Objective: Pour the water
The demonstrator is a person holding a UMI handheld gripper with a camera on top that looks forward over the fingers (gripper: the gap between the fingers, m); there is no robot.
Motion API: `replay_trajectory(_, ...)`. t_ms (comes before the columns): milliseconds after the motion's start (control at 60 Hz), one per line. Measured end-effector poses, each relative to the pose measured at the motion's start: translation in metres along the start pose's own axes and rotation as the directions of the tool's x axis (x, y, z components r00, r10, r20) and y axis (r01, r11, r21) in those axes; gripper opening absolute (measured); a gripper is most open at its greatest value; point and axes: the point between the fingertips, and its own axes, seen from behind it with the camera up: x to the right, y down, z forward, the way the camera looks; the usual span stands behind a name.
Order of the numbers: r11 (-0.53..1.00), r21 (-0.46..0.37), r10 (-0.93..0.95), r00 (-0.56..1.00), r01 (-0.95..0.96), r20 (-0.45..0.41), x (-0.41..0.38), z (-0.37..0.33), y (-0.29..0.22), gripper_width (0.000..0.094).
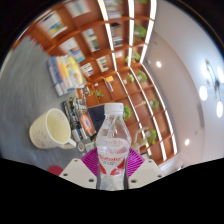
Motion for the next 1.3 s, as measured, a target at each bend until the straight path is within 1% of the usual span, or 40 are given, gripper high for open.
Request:
replay_trajectory(17,0.996,-0.005,0.085,0.996,-0.085,0.008,-0.008,0.003,0.004,0.0341)
replay_trajectory(67,0.945,-0.013,0.328,0.941,-0.328,0.079,-0.007,-0.002,0.010,0.0342)
replay_trajectory(133,0.805,-0.038,0.591,0.794,-0.592,0.142,-0.013,-0.005,0.021,0.0342)
replay_trajectory(150,0.766,-0.047,0.640,0.754,-0.641,0.147,-0.030,-0.001,0.013,0.0342)
replay_trajectory(183,0.695,-0.056,0.714,0.678,-0.717,0.178,-0.026,-0.002,0.030,0.0342)
replay_trajectory(233,0.618,-0.071,0.779,0.599,-0.783,0.184,-0.029,-0.001,0.043,0.0342)
replay_trajectory(283,0.553,-0.071,0.825,0.533,-0.830,0.189,-0.035,0.000,0.050,0.0341)
replay_trajectory(300,0.529,-0.071,0.840,0.510,-0.845,0.184,-0.043,0.002,0.043,0.0341)
replay_trajectory(317,0.508,-0.069,0.851,0.489,-0.858,0.191,-0.043,0.002,0.053,0.0341)
replay_trajectory(400,0.406,-0.072,0.901,0.386,-0.911,0.201,-0.051,0.004,0.065,0.0341)
replay_trajectory(517,0.351,-0.021,0.916,0.338,-0.936,0.216,-0.052,0.010,0.065,0.0342)
replay_trajectory(550,0.335,-0.014,0.920,0.324,-0.942,0.219,-0.053,0.009,0.065,0.0365)
replay_trajectory(617,0.332,-0.023,0.922,0.320,-0.943,0.217,-0.064,0.013,0.068,0.0371)
replay_trajectory(650,0.330,0.011,0.920,0.324,-0.944,0.222,-0.061,0.013,0.065,0.0367)
replay_trajectory(683,0.335,0.020,0.918,0.331,-0.942,0.217,-0.061,0.012,0.067,0.0366)
replay_trajectory(800,0.374,0.038,0.904,0.373,-0.927,0.208,-0.063,0.009,0.062,0.0366)
replay_trajectory(850,0.387,0.038,0.901,0.386,-0.921,0.196,-0.063,0.010,0.062,0.0383)
replay_trajectory(867,0.386,0.034,0.903,0.385,-0.922,0.193,-0.063,0.010,0.061,0.0404)
replay_trajectory(900,0.389,0.028,0.903,0.387,-0.921,0.187,-0.063,0.011,0.062,0.0410)
replay_trajectory(983,0.390,-0.001,0.908,0.384,-0.921,0.170,-0.064,0.010,0.067,0.0508)
replay_trajectory(1050,0.389,-0.049,0.913,0.378,-0.920,0.154,-0.068,0.005,0.071,0.0551)
replay_trajectory(1100,0.389,-0.093,0.917,0.376,-0.916,0.136,-0.073,-0.003,0.077,0.0638)
replay_trajectory(1167,0.377,-0.103,0.925,0.367,-0.921,0.099,-0.069,-0.016,0.085,0.0750)
replay_trajectory(1217,0.370,-0.099,0.928,0.364,-0.924,0.073,-0.064,-0.032,0.089,0.0781)
replay_trajectory(1300,0.367,-0.100,0.930,0.365,-0.925,0.033,-0.058,-0.057,0.094,0.0787)
